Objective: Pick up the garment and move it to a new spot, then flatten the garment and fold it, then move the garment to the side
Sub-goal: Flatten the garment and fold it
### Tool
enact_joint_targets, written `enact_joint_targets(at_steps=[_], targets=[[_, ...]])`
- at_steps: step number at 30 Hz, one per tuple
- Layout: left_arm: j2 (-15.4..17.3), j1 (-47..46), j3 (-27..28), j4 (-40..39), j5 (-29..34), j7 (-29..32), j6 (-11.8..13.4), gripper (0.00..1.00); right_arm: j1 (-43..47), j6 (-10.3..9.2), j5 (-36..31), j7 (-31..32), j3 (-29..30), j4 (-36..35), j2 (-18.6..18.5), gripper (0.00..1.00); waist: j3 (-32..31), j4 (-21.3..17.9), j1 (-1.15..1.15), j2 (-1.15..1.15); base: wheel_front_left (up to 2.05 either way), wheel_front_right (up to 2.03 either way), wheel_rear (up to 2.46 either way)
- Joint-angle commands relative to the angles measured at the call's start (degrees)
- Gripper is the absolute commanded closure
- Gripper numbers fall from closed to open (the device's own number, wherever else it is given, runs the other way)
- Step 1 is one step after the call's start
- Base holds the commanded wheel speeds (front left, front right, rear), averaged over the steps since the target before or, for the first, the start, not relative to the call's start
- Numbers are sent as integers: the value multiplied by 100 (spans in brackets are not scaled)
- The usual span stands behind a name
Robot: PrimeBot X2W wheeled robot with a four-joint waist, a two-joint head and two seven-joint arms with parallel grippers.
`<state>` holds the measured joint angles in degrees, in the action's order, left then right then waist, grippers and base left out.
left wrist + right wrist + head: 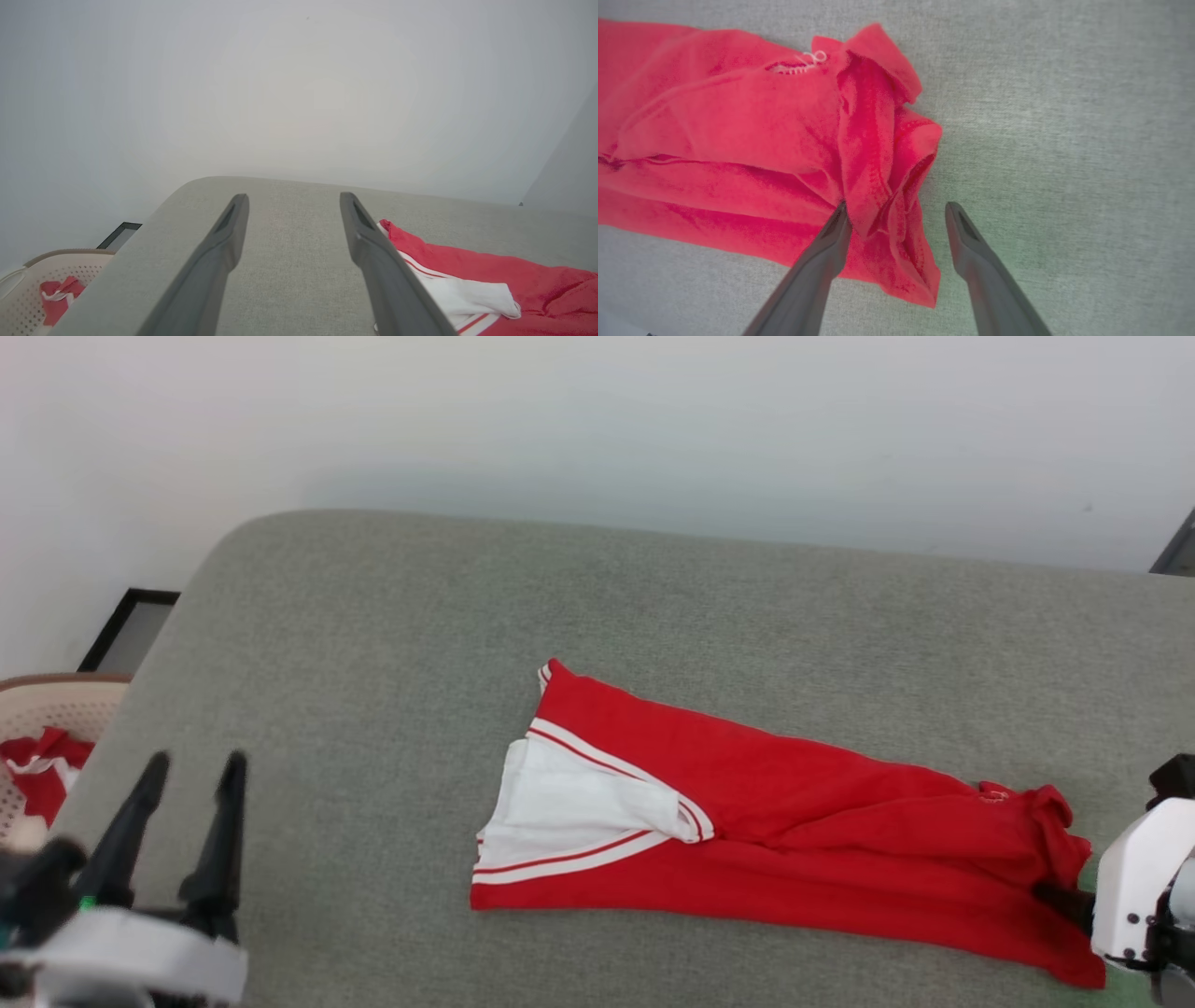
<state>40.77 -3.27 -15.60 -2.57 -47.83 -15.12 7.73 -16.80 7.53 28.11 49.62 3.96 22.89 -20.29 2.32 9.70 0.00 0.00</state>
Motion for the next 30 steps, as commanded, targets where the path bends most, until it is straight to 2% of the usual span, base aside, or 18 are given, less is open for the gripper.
enact_joint_targets(at_steps=[1,6,7,8,12,17,22,30], targets=[[-171,209,244,-2,188,4,-139,0,-66,-10,-6,-33,-14,122,38,0,21,38,0,0,0,0,0],[-893,712,1109,36,738,4,-714,0,-239,-10,14,-176,-200,641,70,0,64,134,0,0,0,0,0],[-981,780,1231,41,884,4,-801,0,-270,-10,53,-220,-290,712,58,8,78,151,0,0,0,0,0],[-1107,821,1361,42,981,4,-884,0,-316,-10,86,-277,-347,809,29,99,87,164,0,0,0,0,0],[-1567,975,1762,39,1317,3,-1147,0,-457,-10,299,-436,-643,1135,-12,100,137,224,0,0,0,0,0],[-1931,1039,2079,57,1584,3,-1383,0,-707,-10,566,-636,-901,1375,-154,100,173,298,0,0,0,0,0],[-2148,1042,2266,68,1685,3,-1481,0,-828,-10,882,-747,-1043,1481,-454,100,188,336,0,0,0,0,0],[-2254,1042,2401,27,1766,3,-1522,0,-987,-10,975,-1006,-852,1748,-1047,100,241,273,0,0,0,0,0]])
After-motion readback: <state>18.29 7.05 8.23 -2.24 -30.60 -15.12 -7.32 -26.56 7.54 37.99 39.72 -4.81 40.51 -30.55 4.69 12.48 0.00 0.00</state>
